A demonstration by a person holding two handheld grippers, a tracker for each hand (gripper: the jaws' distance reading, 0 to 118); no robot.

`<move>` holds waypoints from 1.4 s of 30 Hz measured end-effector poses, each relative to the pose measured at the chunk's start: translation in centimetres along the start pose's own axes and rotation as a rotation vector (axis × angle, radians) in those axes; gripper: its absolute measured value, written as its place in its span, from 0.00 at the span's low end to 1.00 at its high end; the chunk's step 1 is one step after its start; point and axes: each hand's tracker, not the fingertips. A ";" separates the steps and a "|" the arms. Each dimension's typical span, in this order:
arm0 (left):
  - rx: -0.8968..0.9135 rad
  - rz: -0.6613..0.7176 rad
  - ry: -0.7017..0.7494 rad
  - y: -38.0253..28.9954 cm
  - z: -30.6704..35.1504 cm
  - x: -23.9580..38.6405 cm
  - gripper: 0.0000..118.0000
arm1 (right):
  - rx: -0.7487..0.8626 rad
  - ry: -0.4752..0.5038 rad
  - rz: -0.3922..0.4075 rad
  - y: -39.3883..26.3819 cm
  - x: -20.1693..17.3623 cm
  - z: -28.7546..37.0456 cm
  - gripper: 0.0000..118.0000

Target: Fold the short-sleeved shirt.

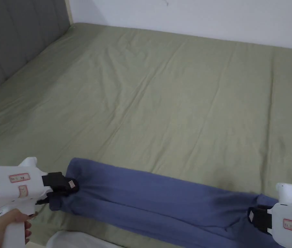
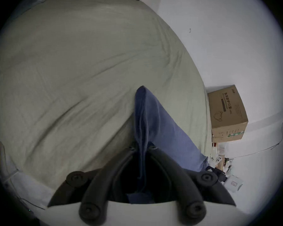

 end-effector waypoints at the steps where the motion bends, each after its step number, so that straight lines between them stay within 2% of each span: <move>1: -0.005 -0.001 0.011 0.0 0.0 0.0 0.06 | 0.001 0.001 -0.003 0.0 0.2 0.1 0.00; 3: -0.014 -0.049 0.048 -0.1 -0.1 0.3 0.06 | 0.007 0.001 -0.014 0.0 0.6 0.4 0.00; 8: -0.006 -0.054 0.036 0.3 0.9 0.7 0.06 | 0.006 -0.006 -0.024 -0.5 1.0 0.7 0.00; 11: 0.018 -0.124 0.137 0.7 1.8 1.1 0.06 | 0.006 -0.006 -0.032 -0.7 1.4 0.7 0.00; 16: 0.049 -0.070 0.079 1.0 3.1 0.6 0.06 | 0.004 0.000 -0.049 -1.2 2.1 0.5 0.00; 19: 0.070 -0.143 0.126 0.4 3.2 3.1 0.06 | 0.006 -0.004 -0.056 -1.1 2.4 0.8 0.00; 24: 0.095 -0.235 0.018 -0.6 3.5 8.6 0.06 | 0.023 -0.003 -0.067 -1.2 2.7 1.7 0.00; 27: 0.103 -0.369 -0.006 -2.1 3.0 12.9 0.06 | 0.041 0.002 -0.095 -1.5 3.5 1.6 0.00; 34: -0.069 -0.566 -0.177 -8.4 -2.5 21.0 0.06 | 0.062 0.003 -0.126 -1.8 4.8 2.7 0.00; 39: -0.240 -0.669 -0.179 -13.3 -9.1 23.8 0.06 | 0.062 -0.003 -0.153 -2.5 6.2 3.1 0.00; 42: -0.251 -0.628 -0.190 -15.2 -12.0 24.4 0.09 | 0.064 -0.004 -0.190 -2.8 7.3 3.2 0.00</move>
